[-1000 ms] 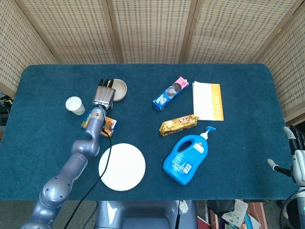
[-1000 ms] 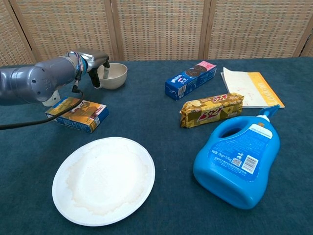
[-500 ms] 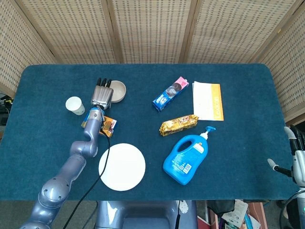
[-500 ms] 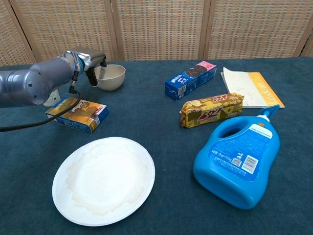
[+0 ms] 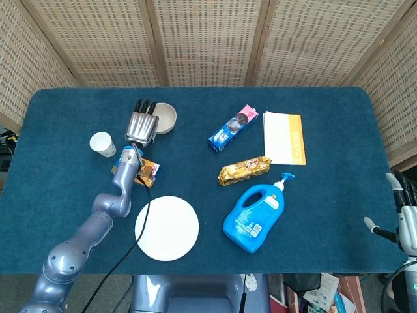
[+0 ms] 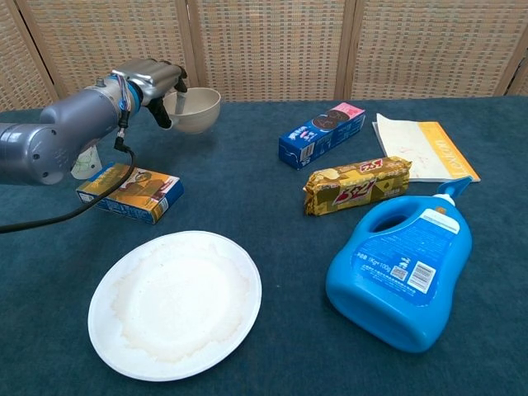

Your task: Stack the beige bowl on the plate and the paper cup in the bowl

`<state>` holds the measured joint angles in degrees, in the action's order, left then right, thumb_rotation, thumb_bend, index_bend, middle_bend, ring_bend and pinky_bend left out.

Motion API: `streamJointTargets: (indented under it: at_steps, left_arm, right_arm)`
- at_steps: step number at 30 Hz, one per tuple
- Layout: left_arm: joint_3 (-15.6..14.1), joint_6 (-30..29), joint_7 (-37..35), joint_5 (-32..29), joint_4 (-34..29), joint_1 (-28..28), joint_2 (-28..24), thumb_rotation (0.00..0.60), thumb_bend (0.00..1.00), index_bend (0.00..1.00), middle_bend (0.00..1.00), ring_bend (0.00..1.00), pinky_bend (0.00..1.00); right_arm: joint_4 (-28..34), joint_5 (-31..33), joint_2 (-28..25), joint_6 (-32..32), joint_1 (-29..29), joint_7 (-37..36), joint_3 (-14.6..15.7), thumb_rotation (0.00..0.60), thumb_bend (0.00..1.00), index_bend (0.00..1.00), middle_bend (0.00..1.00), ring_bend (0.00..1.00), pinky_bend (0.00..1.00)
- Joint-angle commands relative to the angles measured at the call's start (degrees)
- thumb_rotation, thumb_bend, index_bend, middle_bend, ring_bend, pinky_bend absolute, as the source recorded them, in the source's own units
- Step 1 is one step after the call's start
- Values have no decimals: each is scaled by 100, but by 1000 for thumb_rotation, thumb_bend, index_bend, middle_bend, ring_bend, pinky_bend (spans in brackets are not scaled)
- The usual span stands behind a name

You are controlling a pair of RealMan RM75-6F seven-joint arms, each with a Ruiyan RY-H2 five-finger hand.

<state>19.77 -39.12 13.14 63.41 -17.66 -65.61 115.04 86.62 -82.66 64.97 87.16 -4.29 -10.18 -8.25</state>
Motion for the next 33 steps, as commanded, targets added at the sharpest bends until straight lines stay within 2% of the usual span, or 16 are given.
streamJointTargets:
  at_steps: [1, 7, 11, 15, 17, 20, 23, 28, 33]
  left_arm:
    - [-239, -568, -280, 357, -715, 318, -348, 600, 413, 640, 93, 0, 13]
    - [-502, -1365, -422, 773, -1971, 751, -948, 600, 414, 641, 93, 0, 18]
    - [-711, -2006, -322, 1058, -3499, 1223, -1704, 600, 416, 641, 93, 0, 18]
    - [-890, -2375, -226, 1209, -4657, 1604, -2291, 600, 415, 641, 93, 0, 18]
    - [-1069, -2558, -81, 1323, -5421, 1861, -2744, 600, 415, 641, 93, 0, 18]
    - [-1256, -2718, 97, 1462, -6184, 2095, -3206, 600, 415, 641, 93, 0, 17]
    - [-1610, -2953, 221, 1820, -7033, 2405, -3766, 600, 415, 641, 93, 0, 17]
    - [-1958, -3011, 356, 2222, -7634, 2637, -4205, 600, 415, 641, 93, 0, 17]
    - [-2205, -2970, 412, 2523, -7847, 2757, -4340, 600, 415, 641, 93, 0, 17]
  right_arm:
    - [-5, 3, 7, -22, -7, 32, 8, 600, 148, 0, 0, 0, 0]
    - [8, -18, 16, -9, -8, 83, 17, 600, 148, 0, 0, 0, 0]
    - [31, -29, 23, 7, -8, 135, 18, 600, 148, 0, 0, 0, 0]
    - [41, -39, 28, 14, -7, 163, 23, 600, 148, 0, 0, 0, 0]
    - [48, -51, 29, 23, -5, 174, 27, 600, 148, 0, 0, 0, 0]
    - [48, -41, 31, 39, 1, 170, 18, 600, 148, 0, 0, 0, 0]
    - [41, -3, 21, 62, 17, 143, -7, 600, 148, 0, 0, 0, 0]
    - [43, -13, 13, 84, 28, 145, -7, 600, 148, 0, 0, 0, 0]
    - [47, -14, 5, 92, 38, 140, -5, 600, 149, 0, 0, 0, 0]
